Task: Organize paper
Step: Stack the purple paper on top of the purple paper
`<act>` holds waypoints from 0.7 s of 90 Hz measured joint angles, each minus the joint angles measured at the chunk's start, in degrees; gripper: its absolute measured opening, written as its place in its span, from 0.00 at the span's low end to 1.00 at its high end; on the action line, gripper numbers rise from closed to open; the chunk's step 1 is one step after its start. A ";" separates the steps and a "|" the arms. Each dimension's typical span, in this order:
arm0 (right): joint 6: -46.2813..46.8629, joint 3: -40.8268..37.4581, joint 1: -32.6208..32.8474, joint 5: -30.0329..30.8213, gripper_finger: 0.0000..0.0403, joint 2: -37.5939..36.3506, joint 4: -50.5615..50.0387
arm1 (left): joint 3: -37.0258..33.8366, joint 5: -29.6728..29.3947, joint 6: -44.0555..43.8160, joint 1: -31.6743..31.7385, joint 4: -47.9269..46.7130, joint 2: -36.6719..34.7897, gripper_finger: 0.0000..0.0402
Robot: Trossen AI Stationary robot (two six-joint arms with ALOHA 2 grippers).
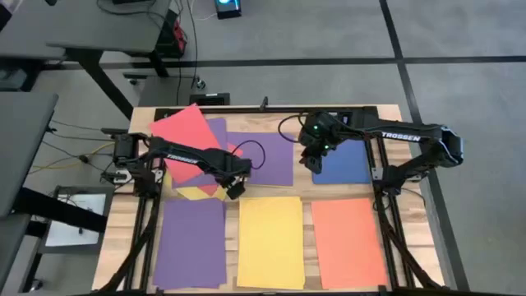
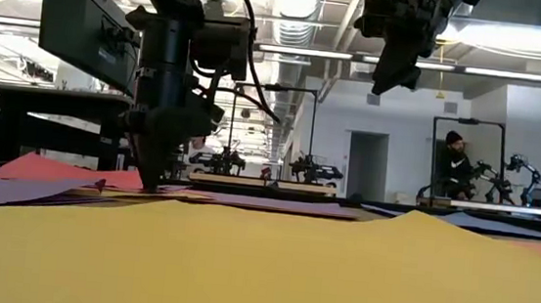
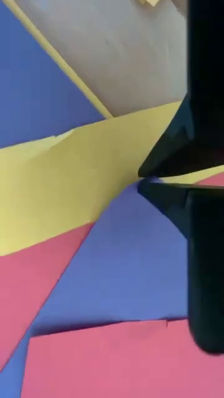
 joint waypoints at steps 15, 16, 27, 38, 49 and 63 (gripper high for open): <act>-0.72 0.00 -1.51 0.06 0.34 -0.10 -0.35 | 5.44 -0.13 3.80 0.00 -8.25 -0.99 0.00; -0.70 0.00 -1.70 0.06 0.34 -0.15 -0.34 | 5.87 -0.13 4.13 0.00 -8.82 -1.15 0.00; 0.38 0.02 -4.51 0.14 0.34 -0.92 1.55 | 11.34 -0.39 8.75 0.45 -14.05 -4.11 0.00; 3.26 0.07 -7.52 0.21 0.34 -1.33 4.08 | 15.40 -0.66 13.91 3.41 -18.54 -7.39 0.00; 3.64 0.07 -9.61 0.25 0.34 -1.42 4.09 | 20.05 1.59 17.76 6.82 -24.33 -9.46 0.00; 3.37 0.07 -11.27 0.24 0.34 -1.42 3.20 | 26.14 12.17 20.50 6.19 -31.17 -10.56 0.00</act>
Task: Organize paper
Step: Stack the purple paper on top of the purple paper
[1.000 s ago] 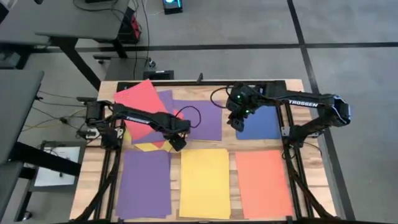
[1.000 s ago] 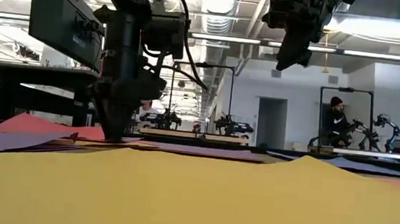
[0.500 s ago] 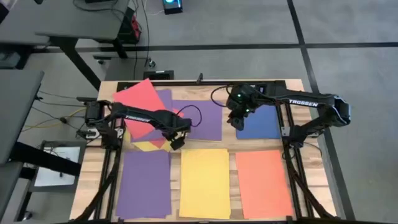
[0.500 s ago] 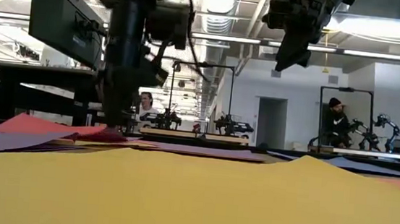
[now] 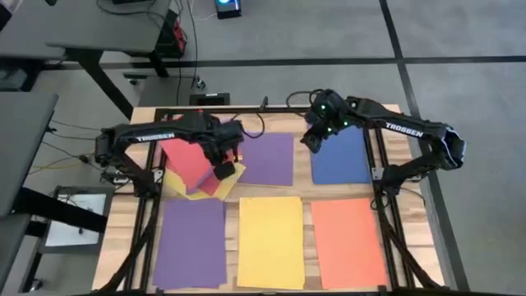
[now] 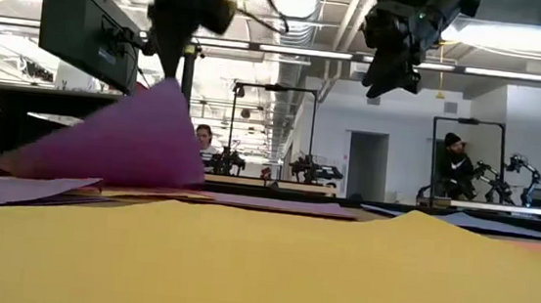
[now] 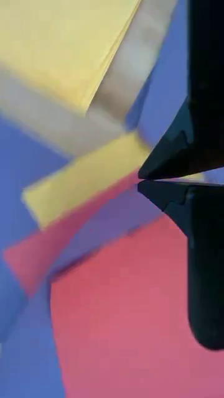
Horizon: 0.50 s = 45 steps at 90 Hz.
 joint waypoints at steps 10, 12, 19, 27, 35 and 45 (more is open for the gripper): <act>-0.35 0.00 -0.03 0.01 0.34 -0.01 -0.04 | 3.97 5.81 -0.08 -3.18 -5.44 0.00 0.00; -0.67 0.00 0.02 -0.01 0.34 0.00 -0.05 | 4.73 6.93 -0.62 -3.83 -6.27 0.00 0.00; -1.85 0.00 0.67 -0.01 0.34 -0.02 -0.39 | 6.88 11.13 -3.18 -6.48 -8.65 -0.02 0.00; -4.06 0.00 1.34 -0.01 0.34 -0.02 -0.90 | 8.99 13.46 -7.82 -9.26 -11.68 0.00 0.00; -6.16 0.00 1.96 -0.01 0.34 -0.02 -1.00 | 11.42 11.13 -12.14 -9.30 -13.81 0.00 0.00; -7.13 0.00 2.47 -0.04 0.34 0.30 -0.04 | 14.65 4.74 -16.91 -7.02 -13.42 0.02 0.00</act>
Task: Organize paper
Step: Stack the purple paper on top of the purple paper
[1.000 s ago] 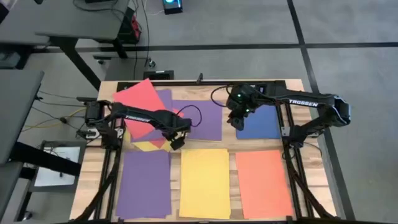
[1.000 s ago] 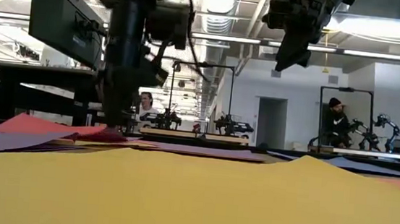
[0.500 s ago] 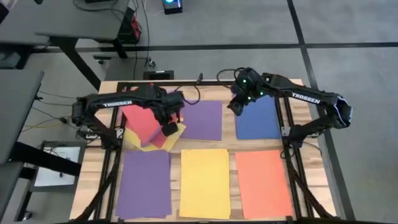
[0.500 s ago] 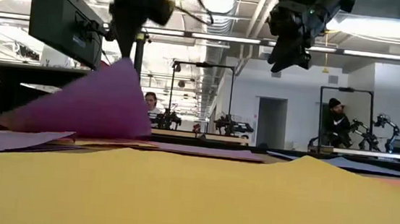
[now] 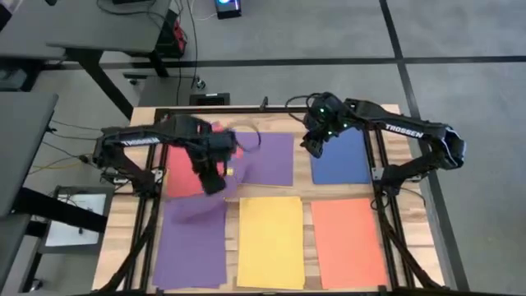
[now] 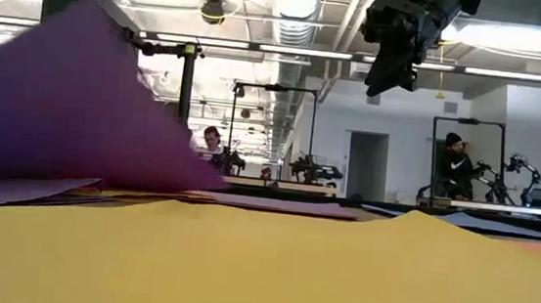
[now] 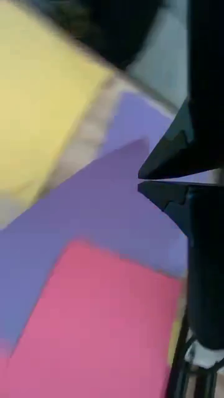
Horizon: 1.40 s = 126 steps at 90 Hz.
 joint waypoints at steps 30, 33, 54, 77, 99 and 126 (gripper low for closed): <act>-0.15 -0.02 1.75 0.00 0.34 0.14 -2.05 | 3.98 0.68 -9.29 -7.26 -0.06 0.54 0.00; -0.13 -0.02 2.23 0.00 0.34 0.16 -1.91 | 3.98 -1.13 -11.54 -8.72 -0.04 0.97 0.00; 8.44 0.03 5.59 -2.28 0.34 3.21 7.00 | -2.23 -12.63 -28.71 -16.41 2.53 -0.41 0.00; 13.44 -0.07 8.42 -11.41 0.34 16.56 14.44 | -26.75 -12.17 -31.54 -7.76 16.31 -11.75 0.00; 15.36 -0.09 10.10 -8.51 0.34 22.23 17.22 | -48.02 -11.60 -23.67 10.76 37.76 -15.47 0.00; 18.47 -0.07 10.08 -1.38 0.34 27.89 16.44 | -54.14 -11.97 -7.07 25.43 56.40 -6.36 0.00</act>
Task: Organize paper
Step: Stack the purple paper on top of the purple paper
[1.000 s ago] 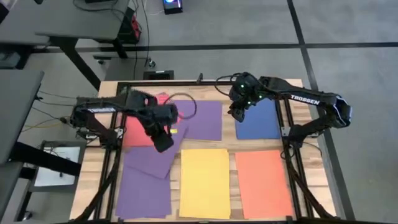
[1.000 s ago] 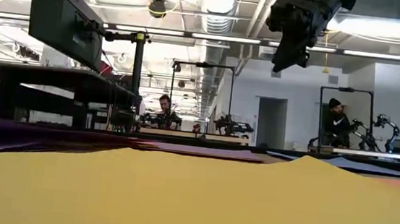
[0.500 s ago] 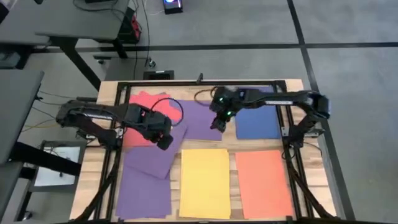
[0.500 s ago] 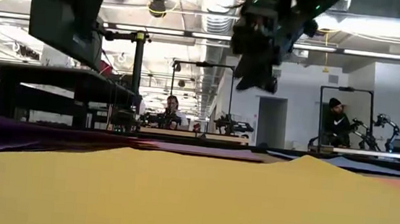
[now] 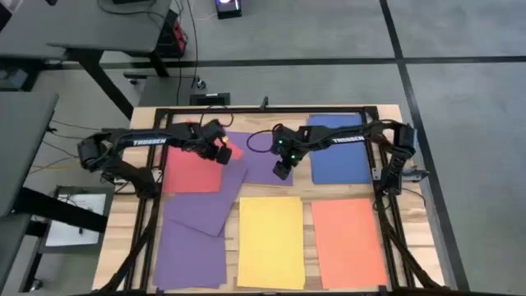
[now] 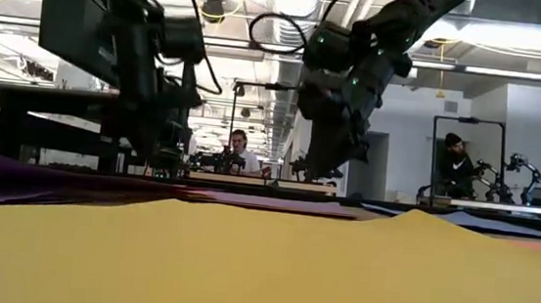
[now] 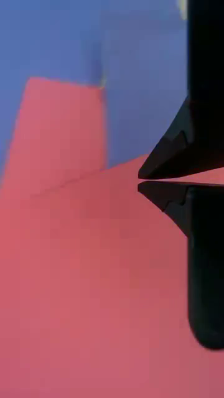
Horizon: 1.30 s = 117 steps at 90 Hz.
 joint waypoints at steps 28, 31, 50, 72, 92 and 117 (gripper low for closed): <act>2.05 -0.02 0.73 0.28 0.34 3.42 -0.90 | 0.19 1.40 8.63 4.03 8.62 10.20 0.00; 2.05 -0.02 0.90 0.28 0.34 3.41 -0.81 | 0.21 1.36 9.11 4.43 9.73 10.65 0.00; 1.95 0.04 2.81 0.22 0.33 3.38 -3.01 | 0.37 1.43 11.57 8.55 14.70 11.03 0.00; 0.68 0.70 3.60 -0.84 0.31 3.16 -4.06 | 0.50 2.93 12.62 12.48 15.82 9.64 0.00; 11.61 6.14 -1.49 -3.67 0.31 1.47 3.85 | 4.41 7.86 13.37 10.95 5.54 1.25 0.00; 29.48 6.05 1.10 -12.48 0.41 10.00 20.56 | 3.94 9.34 11.75 2.04 -7.93 -9.26 0.00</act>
